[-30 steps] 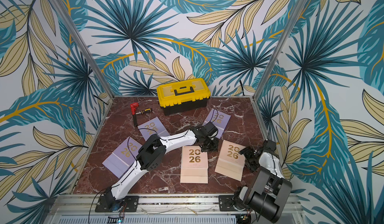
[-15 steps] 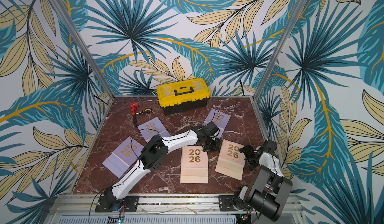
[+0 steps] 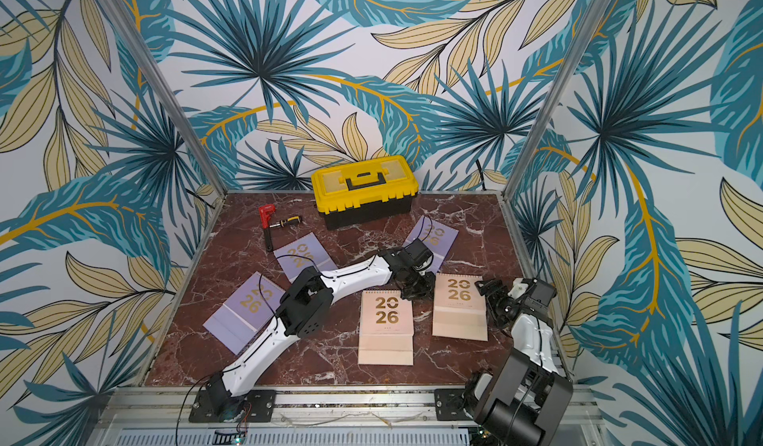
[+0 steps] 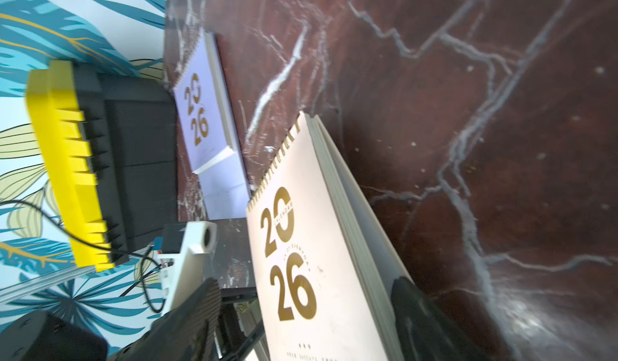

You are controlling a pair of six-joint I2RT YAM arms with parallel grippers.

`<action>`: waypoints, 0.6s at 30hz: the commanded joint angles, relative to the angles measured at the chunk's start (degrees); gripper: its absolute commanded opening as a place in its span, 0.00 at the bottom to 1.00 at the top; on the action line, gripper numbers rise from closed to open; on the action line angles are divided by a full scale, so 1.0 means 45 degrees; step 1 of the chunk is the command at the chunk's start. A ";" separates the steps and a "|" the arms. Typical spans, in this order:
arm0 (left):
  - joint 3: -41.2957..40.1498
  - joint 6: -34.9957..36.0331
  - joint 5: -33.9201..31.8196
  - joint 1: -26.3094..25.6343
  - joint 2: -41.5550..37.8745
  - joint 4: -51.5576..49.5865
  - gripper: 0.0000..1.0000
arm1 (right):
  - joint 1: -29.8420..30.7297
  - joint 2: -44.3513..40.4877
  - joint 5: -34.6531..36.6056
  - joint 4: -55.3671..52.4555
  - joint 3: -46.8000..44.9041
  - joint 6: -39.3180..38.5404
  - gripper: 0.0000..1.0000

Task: Stack the calendars
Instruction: Pick up the calendar at the center of the board.

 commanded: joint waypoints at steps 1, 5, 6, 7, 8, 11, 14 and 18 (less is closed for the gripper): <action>0.0300 0.0061 0.0314 -0.0452 0.0473 0.0111 0.00 | 0.0253 -0.0276 -0.2590 -0.0835 -0.0178 0.0623 0.80; 0.0261 0.0079 0.0314 -0.0432 0.0437 0.0111 0.00 | 0.0162 -0.0163 -0.2822 -0.0903 -0.0397 0.0755 0.79; 0.0261 0.0093 0.0314 -0.0432 0.0443 0.0111 0.00 | 0.0053 -0.0071 -0.3076 -0.0531 -0.0590 0.1099 0.78; 0.0261 0.0108 0.0316 -0.0425 0.0410 0.0111 0.00 | -0.0034 0.0047 -0.3245 -0.0167 -0.0763 0.1415 0.77; 0.0243 0.0100 0.0314 -0.0397 0.0416 0.0121 0.00 | -0.0091 0.0125 -0.3169 -0.0112 -0.0806 0.1508 0.77; 0.0205 0.0101 0.0287 -0.0372 0.0379 0.0112 0.00 | -0.0158 0.0407 -0.2253 -0.0900 -0.0593 0.1110 0.76; 0.0144 0.0108 0.0170 -0.0373 0.0302 0.0112 0.00 | -0.0157 0.0960 -0.0553 -0.2706 0.0155 0.0062 0.76; 0.0163 0.0089 0.0156 -0.0369 0.0310 0.0130 0.00 | -0.0153 0.1669 0.0979 -0.3770 0.0669 -0.0733 0.78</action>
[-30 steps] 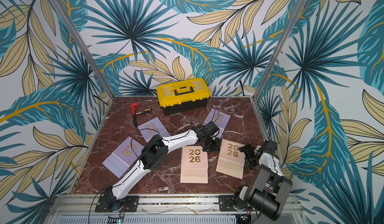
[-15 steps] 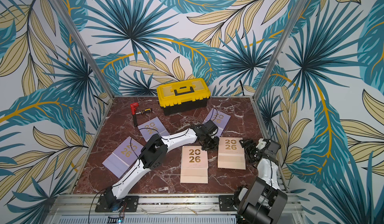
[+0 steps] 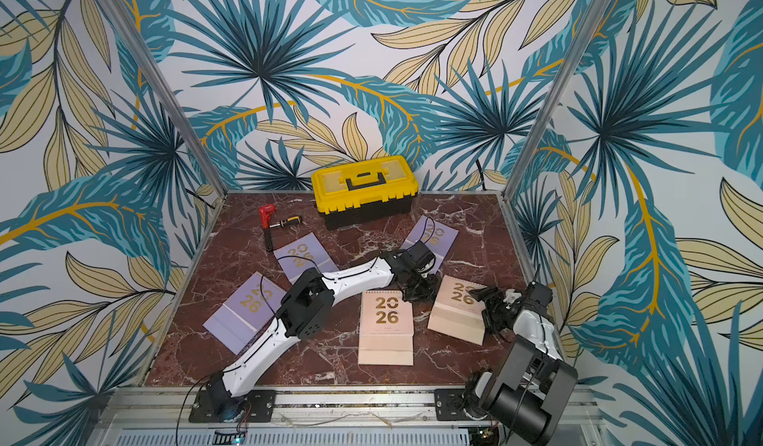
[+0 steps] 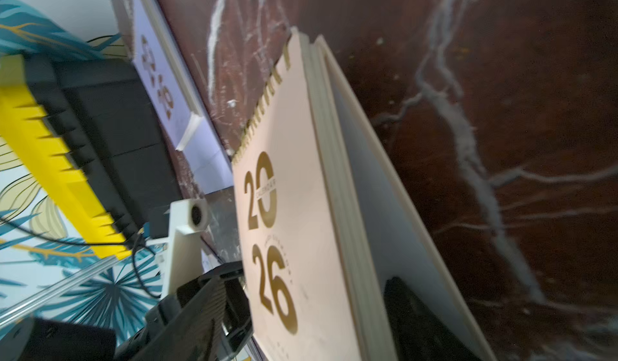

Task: Stack the calendars
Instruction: Pick up the calendar at the center of the board.

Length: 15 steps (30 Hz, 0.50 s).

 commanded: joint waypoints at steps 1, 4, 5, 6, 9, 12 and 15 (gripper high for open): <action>0.0163 0.0112 0.0095 -0.0184 0.0317 0.0049 0.00 | 0.0041 0.0500 0.1458 -0.1555 0.0406 -0.0917 0.78; 0.0146 0.0142 0.0141 -0.0153 0.0341 0.0038 0.00 | 0.0056 0.0861 0.0944 -0.1158 0.0272 -0.1012 0.78; 0.0146 0.0147 0.0166 -0.0140 0.0346 0.0033 0.00 | 0.0046 0.0861 0.0364 -0.0684 0.0122 -0.0909 0.77; 0.0144 0.0136 0.0172 -0.0130 0.0342 0.0037 0.00 | 0.0051 0.0789 -0.0422 -0.0211 -0.0040 -0.0696 0.74; 0.0124 0.0119 0.0158 -0.0091 0.0284 0.0038 0.00 | 0.0047 -0.0017 -0.1787 0.0175 -0.0181 -0.0293 0.65; 0.0129 0.0114 0.0164 -0.0047 0.0202 0.0039 0.00 | 0.0053 -0.1379 -0.1872 -0.0647 0.0156 -0.0617 0.59; 0.0178 0.0132 0.0192 0.0001 0.0150 0.0038 0.00 | 0.0056 -0.2174 -0.1856 -0.0933 0.0179 -0.0502 0.55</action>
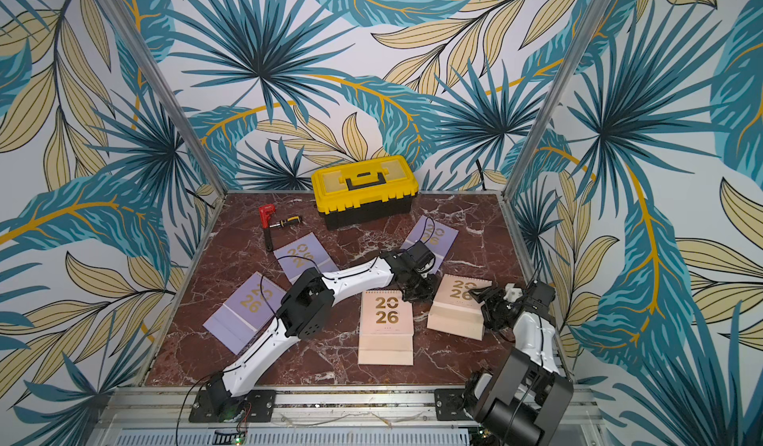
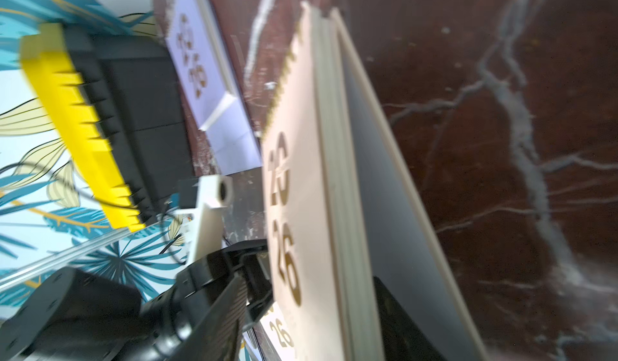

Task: Stack the calendars
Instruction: Pick up the calendar at the center of the board.

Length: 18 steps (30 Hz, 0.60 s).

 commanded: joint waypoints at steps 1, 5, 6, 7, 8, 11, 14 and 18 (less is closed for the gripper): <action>0.0183 0.0137 0.0159 -0.0035 0.0112 0.0049 0.00 | 0.0058 -0.0536 -0.0806 -0.0242 -0.0096 0.0178 0.53; 0.0241 0.0124 0.0254 -0.0023 0.0073 0.0043 0.00 | 0.0048 -0.0429 -0.1250 0.0341 -0.0549 0.0494 0.41; 0.0261 0.0132 0.0256 -0.0023 0.0039 0.0043 0.00 | 0.0051 -0.0454 -0.1292 0.0322 -0.0556 0.0484 0.38; 0.0290 0.0128 0.0256 -0.0003 0.0013 0.0045 0.00 | 0.0058 -0.0501 -0.1276 0.0248 -0.0538 0.0465 0.35; 0.0318 0.0146 0.0256 -0.0003 -0.0015 0.0043 0.00 | 0.0050 -0.0555 -0.1254 0.0151 -0.0504 0.0433 0.32; 0.0339 0.0181 0.0270 0.0074 -0.0159 0.0043 0.00 | 0.0047 -0.0775 -0.1098 -0.0203 -0.0416 0.0322 0.24; 0.0228 0.0244 0.0267 0.0170 -0.0380 0.0053 0.00 | 0.0050 -0.1050 -0.1080 -0.0319 -0.0439 0.0307 0.15; 0.0141 0.0325 0.0250 0.0317 -0.0747 0.0043 0.00 | 0.0051 -0.1387 -0.1237 -0.0472 -0.0363 0.0297 0.07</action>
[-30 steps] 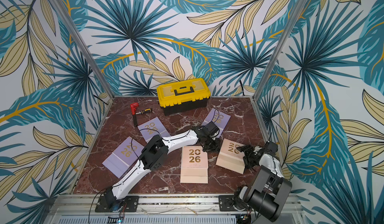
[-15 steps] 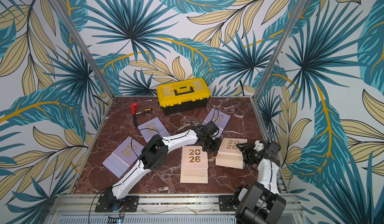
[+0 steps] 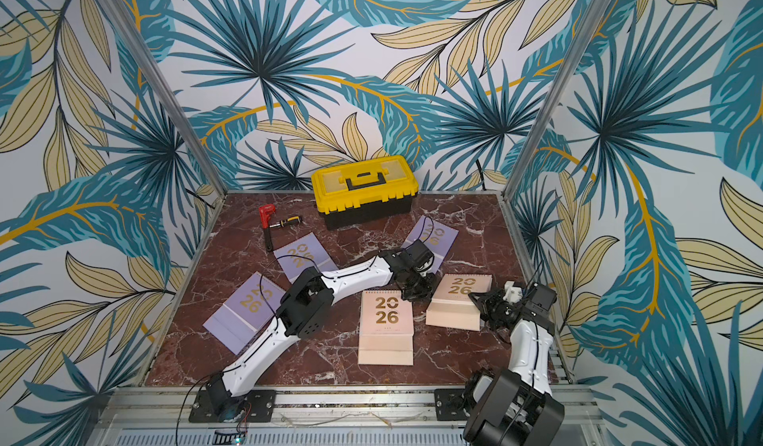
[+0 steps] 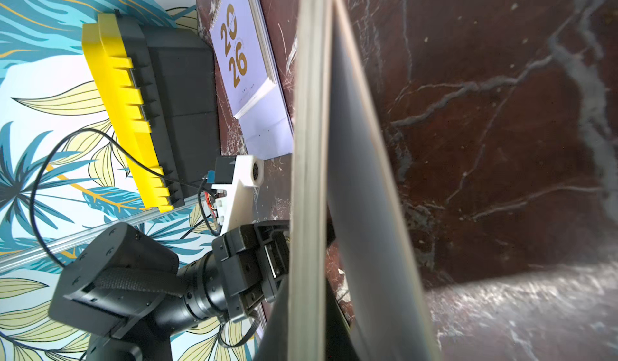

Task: Stack the calendars
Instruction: Pick up the calendar at the center of the board, then place the calendar at the calendar.

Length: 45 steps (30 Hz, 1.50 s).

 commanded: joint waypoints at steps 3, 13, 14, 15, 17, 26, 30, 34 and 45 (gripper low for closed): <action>0.0524 0.0160 0.0464 0.0256 -0.0894 0.0048 0.00 | 0.0037 -0.0612 -0.0461 -0.0458 0.0076 -0.0069 0.06; 0.0426 0.0081 0.0022 0.0797 -0.2815 0.0029 0.00 | 0.0039 -0.1632 -0.0810 -0.0078 0.0414 0.0979 0.05; 0.0263 0.0141 -0.0077 0.0873 -0.3048 0.0029 0.00 | 0.0052 -0.1665 -0.0929 -0.0059 0.0413 0.0997 0.05; 0.0111 0.0193 -0.0155 0.0927 -0.3259 0.0029 0.00 | 0.0067 -0.1733 -0.1029 -0.0033 0.0413 0.1022 0.04; -0.0311 0.0354 -0.0375 0.1093 -0.3798 0.0031 0.00 | 0.0108 -0.1945 -0.1242 0.0078 0.0332 0.1159 0.04; -0.2571 0.0947 -0.0935 0.1732 -0.6181 0.0029 0.00 | 0.1493 -0.2901 -0.2479 0.2161 -0.0469 0.3068 0.04; -0.3474 0.1055 -0.1015 0.2011 -0.7072 0.0039 0.00 | 0.2535 -0.3487 -0.2562 0.4646 -0.1183 0.4963 0.04; -0.4401 0.1158 -0.1093 0.2315 -0.7893 0.0053 0.00 | 0.4217 -0.3556 -0.1969 0.6106 -0.1539 0.6004 0.03; -0.6275 0.1300 -0.1293 0.2862 -0.9345 0.0048 0.00 | 0.7513 -0.2849 -0.0895 1.0378 -0.3319 0.7996 0.03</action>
